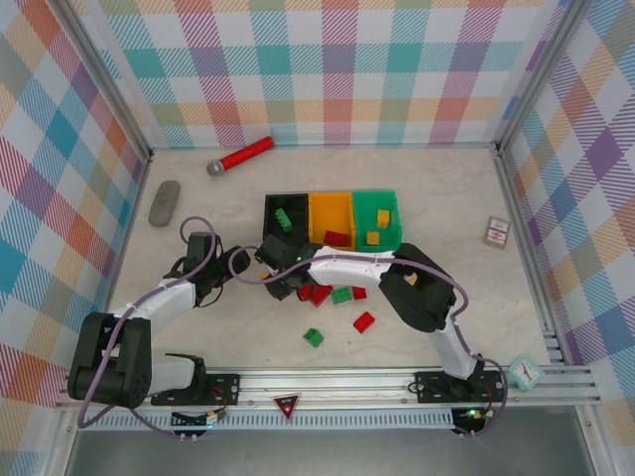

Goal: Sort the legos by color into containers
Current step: Pick up the lego from the center of the table, then place the lego in the container.

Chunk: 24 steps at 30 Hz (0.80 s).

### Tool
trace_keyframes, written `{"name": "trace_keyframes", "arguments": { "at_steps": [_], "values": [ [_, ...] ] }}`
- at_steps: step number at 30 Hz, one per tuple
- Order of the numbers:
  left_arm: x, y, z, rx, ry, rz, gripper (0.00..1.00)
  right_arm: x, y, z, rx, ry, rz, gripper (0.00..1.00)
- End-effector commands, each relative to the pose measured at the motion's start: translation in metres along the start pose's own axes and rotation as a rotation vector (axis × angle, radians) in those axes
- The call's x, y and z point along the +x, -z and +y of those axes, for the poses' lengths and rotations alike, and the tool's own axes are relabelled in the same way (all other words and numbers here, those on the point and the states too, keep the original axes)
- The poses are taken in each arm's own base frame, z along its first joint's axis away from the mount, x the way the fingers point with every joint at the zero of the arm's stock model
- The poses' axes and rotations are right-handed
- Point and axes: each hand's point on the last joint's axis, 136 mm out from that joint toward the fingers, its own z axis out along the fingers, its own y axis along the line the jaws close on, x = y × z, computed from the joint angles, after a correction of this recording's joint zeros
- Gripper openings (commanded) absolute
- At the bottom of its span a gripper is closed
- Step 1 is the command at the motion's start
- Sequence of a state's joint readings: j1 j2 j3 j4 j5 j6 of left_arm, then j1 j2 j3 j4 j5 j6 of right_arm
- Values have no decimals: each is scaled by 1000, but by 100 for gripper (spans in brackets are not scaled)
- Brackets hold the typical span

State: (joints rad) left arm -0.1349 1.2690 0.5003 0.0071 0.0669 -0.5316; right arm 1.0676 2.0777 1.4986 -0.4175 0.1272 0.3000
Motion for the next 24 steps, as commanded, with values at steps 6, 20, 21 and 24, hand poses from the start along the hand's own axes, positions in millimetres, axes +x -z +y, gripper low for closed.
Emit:
{"name": "trace_keyframes", "arguments": {
  "at_steps": [6, 20, 21, 24],
  "values": [
    [-8, 3, -9, 42, 7, -18, 71, -24, 67, -31, 61, -97, -190, 19],
    [-5, 6, -16, 81, -10, -4, 71, -2, 128, -190, 131, -574, -351, 20],
    [-5, 7, -16, 83, -10, -5, 71, 0, 129, -199, 145, -595, -350, 20],
    [-5, 8, -18, 94, -11, -5, 71, 3, 131, -222, 168, -645, -352, 21]
  ]
}}
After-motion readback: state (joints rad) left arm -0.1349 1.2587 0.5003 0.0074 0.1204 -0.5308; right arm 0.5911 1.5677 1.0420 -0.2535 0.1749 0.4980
